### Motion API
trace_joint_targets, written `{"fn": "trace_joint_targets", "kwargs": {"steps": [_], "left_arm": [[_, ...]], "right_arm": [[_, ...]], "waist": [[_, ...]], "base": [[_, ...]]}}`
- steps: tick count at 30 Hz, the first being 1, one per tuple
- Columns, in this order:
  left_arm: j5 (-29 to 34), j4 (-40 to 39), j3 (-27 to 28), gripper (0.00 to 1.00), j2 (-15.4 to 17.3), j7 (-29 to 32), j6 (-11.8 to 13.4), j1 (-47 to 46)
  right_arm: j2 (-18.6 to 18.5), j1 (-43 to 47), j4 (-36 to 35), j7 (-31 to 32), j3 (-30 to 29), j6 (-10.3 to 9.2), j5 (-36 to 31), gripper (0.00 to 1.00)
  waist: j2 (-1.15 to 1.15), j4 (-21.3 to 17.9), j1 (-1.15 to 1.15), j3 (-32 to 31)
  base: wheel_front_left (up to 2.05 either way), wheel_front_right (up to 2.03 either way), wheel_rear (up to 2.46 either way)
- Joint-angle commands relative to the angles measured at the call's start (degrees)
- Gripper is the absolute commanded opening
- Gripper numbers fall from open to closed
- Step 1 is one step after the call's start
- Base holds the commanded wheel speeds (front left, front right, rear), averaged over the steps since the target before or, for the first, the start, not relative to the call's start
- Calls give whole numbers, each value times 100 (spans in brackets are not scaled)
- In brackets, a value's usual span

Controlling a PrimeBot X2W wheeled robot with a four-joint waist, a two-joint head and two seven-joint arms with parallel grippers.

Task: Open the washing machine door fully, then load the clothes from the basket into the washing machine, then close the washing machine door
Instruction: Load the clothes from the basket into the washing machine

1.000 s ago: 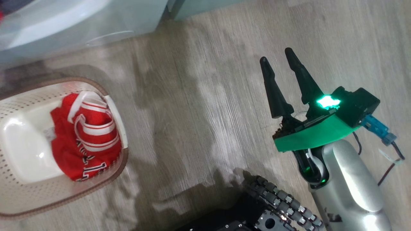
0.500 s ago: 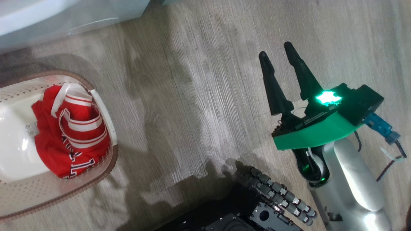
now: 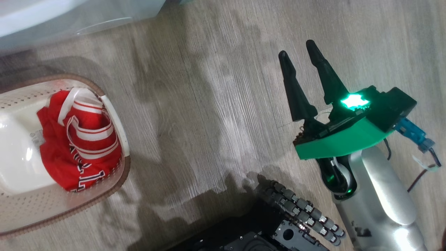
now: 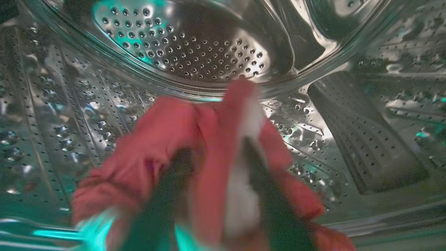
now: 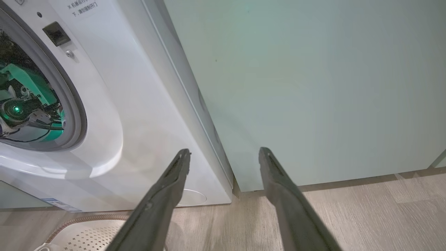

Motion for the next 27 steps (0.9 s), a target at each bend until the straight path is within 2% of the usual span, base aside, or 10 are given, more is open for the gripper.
{"fn": "trace_joint_targets", "kwargs": {"steps": [1,7,16,21,27], "left_arm": [[99,-129,5,100,296,-50,33,-97],[104,-96,-55,100,220,-192,65,15],[-31,-484,-2,100,-75,-852,158,689],[-102,-1452,142,100,-351,-1023,278,1499],[33,-3488,546,100,-716,-1037,693,2774]], "right_arm": [[18,93,-140,-52,94,0,68,100],[18,121,-111,-52,27,0,64,100],[18,200,-62,-52,-155,0,-104,100],[18,265,-25,-52,-283,0,-265,100],[18,312,28,-52,-413,0,-480,100]], "waist": [[0,4,0,-19],[0,71,0,-102],[0,369,0,-431],[0,627,0,-665],[0,955,0,-899]], "base": [[0,0,0],[0,0,0],[0,0,0],[0,0,0],[0,0,0]]}}
